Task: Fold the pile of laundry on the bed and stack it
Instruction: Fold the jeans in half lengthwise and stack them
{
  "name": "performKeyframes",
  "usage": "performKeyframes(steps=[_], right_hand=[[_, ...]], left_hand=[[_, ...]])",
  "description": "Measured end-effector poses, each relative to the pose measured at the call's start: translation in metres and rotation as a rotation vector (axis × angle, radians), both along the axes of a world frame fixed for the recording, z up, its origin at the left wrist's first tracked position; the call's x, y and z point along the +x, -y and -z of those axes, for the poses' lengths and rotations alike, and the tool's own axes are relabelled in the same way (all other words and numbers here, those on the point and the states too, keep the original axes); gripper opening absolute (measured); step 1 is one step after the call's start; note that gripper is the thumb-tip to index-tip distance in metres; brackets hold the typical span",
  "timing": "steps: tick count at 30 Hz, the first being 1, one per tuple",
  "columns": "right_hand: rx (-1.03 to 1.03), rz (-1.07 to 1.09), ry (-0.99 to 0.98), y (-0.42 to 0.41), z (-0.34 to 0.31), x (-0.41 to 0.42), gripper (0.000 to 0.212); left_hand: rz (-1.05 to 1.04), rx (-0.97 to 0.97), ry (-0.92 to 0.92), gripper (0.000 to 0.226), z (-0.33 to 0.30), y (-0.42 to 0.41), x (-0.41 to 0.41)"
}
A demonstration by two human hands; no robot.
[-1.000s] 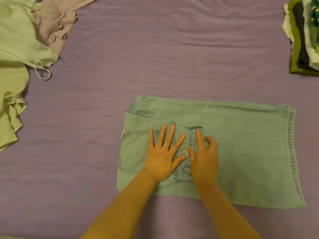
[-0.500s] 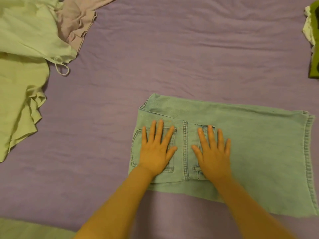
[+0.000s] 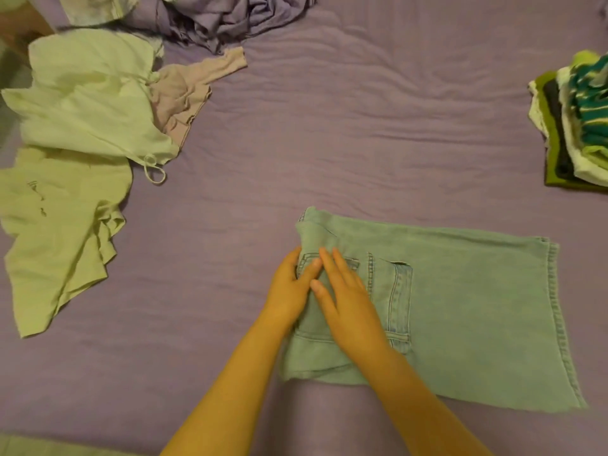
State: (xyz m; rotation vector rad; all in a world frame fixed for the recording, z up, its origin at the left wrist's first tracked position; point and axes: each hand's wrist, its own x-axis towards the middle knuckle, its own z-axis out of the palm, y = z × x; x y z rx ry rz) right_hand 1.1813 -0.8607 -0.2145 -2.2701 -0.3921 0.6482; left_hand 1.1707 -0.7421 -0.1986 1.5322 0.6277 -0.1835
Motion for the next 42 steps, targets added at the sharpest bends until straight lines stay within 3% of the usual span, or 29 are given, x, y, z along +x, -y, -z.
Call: performKeyframes(steps=[7,10,12,14,16,18,20,23,26,30,34,37,42], right_hand=[[0.159,0.240,0.010,0.051,-0.071,0.023,0.061],[0.106,0.279,-0.003,0.097,-0.087,0.035,0.076],[0.068,0.293,0.004,0.134,-0.093,0.040,0.080],[0.045,0.319,0.055,0.172,-0.094,0.043,0.076],[-0.027,0.309,0.086,0.210,-0.088,0.043,0.071],[-0.098,0.325,0.096,0.246,-0.075,0.046,0.068],[-0.138,0.366,0.106,0.275,-0.059,0.051,0.067],[-0.181,0.407,0.066,0.304,-0.031,0.060,0.067],[-0.192,0.436,0.005,0.324,0.000,0.066,0.065],[-0.194,0.429,-0.010,0.341,0.038,0.077,0.066],[-0.425,0.300,-0.100,0.346,0.069,0.078,0.072],[-0.497,0.281,-0.065,0.340,0.080,0.073,0.082],[-0.448,0.473,-0.060,0.340,0.078,0.074,0.101]], left_hand=[[0.041,-0.413,-0.027,0.043,-0.063,0.061,0.019],[0.135,-0.466,-0.053,0.059,-0.076,0.101,0.031],[0.281,-0.427,-0.026,0.057,-0.081,0.131,0.038],[0.394,-0.309,0.040,0.043,-0.079,0.160,0.045],[0.521,-0.009,0.129,0.035,-0.064,0.184,0.053],[0.714,0.371,0.165,0.045,-0.040,0.204,0.055],[0.840,0.602,0.114,0.055,-0.014,0.221,0.053],[0.978,0.819,0.020,0.066,0.025,0.241,0.044],[1.049,0.898,-0.081,0.070,0.058,0.251,0.037],[1.030,1.038,-0.054,0.075,0.088,0.258,0.035],[0.928,1.085,0.045,0.074,0.100,0.257,0.036],[0.750,0.995,-0.072,0.083,0.105,0.256,0.037],[0.369,0.712,-0.328,0.108,0.096,0.256,0.043]])
